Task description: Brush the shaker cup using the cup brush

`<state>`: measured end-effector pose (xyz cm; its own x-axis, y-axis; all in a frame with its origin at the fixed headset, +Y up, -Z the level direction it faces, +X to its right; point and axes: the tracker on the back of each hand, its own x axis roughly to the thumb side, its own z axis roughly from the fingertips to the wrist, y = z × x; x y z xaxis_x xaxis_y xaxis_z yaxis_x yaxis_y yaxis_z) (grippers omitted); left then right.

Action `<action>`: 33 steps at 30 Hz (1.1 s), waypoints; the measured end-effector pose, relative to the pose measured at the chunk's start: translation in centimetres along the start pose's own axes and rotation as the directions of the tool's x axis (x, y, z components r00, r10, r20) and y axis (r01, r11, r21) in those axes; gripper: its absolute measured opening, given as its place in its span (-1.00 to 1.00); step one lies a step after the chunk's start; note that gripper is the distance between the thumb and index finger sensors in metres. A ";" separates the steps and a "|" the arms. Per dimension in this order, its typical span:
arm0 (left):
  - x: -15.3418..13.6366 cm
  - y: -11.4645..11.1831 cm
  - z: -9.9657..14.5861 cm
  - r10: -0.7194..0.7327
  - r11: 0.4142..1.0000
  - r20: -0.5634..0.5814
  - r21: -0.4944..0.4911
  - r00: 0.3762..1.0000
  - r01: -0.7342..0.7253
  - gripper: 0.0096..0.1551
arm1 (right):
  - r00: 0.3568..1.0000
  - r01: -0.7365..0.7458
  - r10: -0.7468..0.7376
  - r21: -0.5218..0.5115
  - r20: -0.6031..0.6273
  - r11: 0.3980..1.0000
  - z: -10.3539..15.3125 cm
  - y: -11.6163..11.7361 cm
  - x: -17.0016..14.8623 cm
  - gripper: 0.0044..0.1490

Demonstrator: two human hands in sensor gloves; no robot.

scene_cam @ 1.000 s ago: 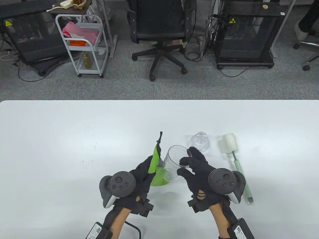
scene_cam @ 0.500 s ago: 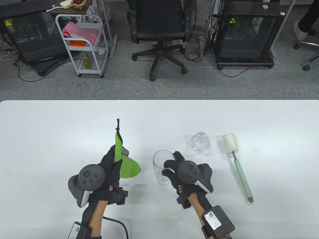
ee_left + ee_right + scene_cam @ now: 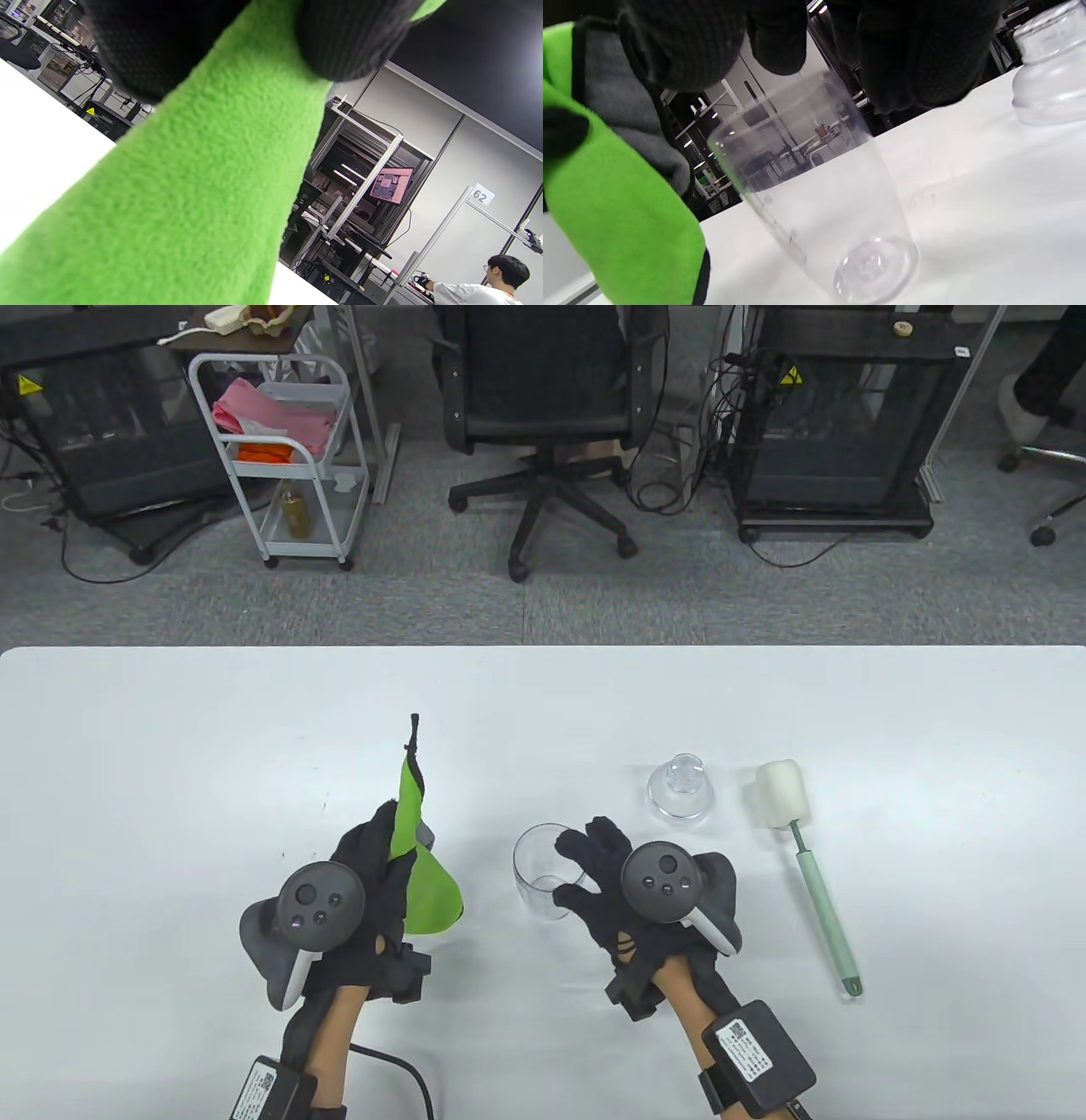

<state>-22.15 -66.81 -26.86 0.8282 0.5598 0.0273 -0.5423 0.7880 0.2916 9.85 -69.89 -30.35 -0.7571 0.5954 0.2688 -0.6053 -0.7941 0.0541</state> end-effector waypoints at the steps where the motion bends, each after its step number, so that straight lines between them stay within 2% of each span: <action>1: 0.0 0.0 0.0 -0.002 1.000 0.001 -0.001 1.000 0.002 -0.42 | 1.000 0.009 -0.009 -0.008 -0.011 1.000 -0.1 -0.6 -0.1 -0.12; 5: 0.2 0.3 0.0 -0.050 0.997 0.024 0.053 0.998 0.049 -0.47 | 0.992 -0.063 0.056 -0.054 -0.116 0.997 -1.6 -3.2 -1.9 -0.14; 7: 0.3 0.4 0.0 -0.079 0.995 0.027 0.065 0.997 0.077 -0.47 | 0.965 -0.154 0.136 -0.062 -0.223 0.986 -2.8 -4.1 -3.4 -0.14; 9: 0.3 0.3 -0.1 -0.077 0.994 0.021 0.077 0.997 0.075 -0.45 | 0.929 -0.235 0.215 -0.033 -0.300 0.971 -4.0 -4.2 -4.7 -0.12; 11: 0.2 0.2 -0.1 -0.065 0.995 0.008 0.073 0.998 0.064 -0.44 | 0.874 -0.340 0.331 0.039 -0.356 0.940 -5.5 -3.8 -6.1 -0.09; 14: 0.3 0.2 0.1 -0.066 0.995 0.003 0.076 0.998 0.066 -0.46 | 0.819 -0.408 0.420 0.117 -0.390 0.905 -6.9 -2.8 -7.3 -0.06; 18: 0.4 0.6 0.1 -0.087 0.992 -0.006 0.087 0.996 0.087 -0.48 | 0.759 -0.457 0.504 0.215 -0.413 0.863 -8.7 -2.1 -8.7 -0.03; 21: 0.2 0.9 0.1 -0.062 0.994 -0.028 0.091 0.998 0.064 -0.51 | 0.798 -0.361 0.443 0.264 -0.408 0.894 -9.4 -1.3 -9.5 -0.06; 22: 0.1 1.0 0.1 -0.059 0.994 -0.038 0.089 0.998 0.062 -0.51 | 0.812 -0.323 0.405 0.254 -0.421 0.912 -9.6 -1.0 -9.6 -0.09; 24: -0.1 0.9 0.0 -0.060 0.997 -0.062 0.052 0.996 0.064 -0.52 | 0.808 -0.373 0.419 0.191 -0.414 0.908 -9.7 -0.9 -9.6 -0.16; 26: -0.2 0.8 0.0 -0.063 0.998 -0.084 0.008 0.994 0.064 -0.52 | 0.780 -0.445 0.479 0.181 -0.404 0.877 -9.8 -0.8 -9.6 -0.21; 29: 0.0 0.9 0.0 -0.080 0.996 -0.113 0.022 0.990 0.083 -0.53 | 0.697 -0.602 0.620 0.176 -0.362 0.779 -9.8 -0.4 -8.9 -0.26; 33: 0.0 1.1 0.1 -0.079 0.996 -0.104 0.037 0.991 0.083 -0.52 | 0.678 -0.663 0.673 0.148 -0.295 0.734 -9.1 -0.3 -8.1 -0.31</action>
<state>-22.68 -65.95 -26.45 0.8492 0.5194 -0.0952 -0.4659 0.8218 0.3281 13.91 -73.41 -41.31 -0.9934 -0.0947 -0.0645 0.0946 -0.9955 0.0039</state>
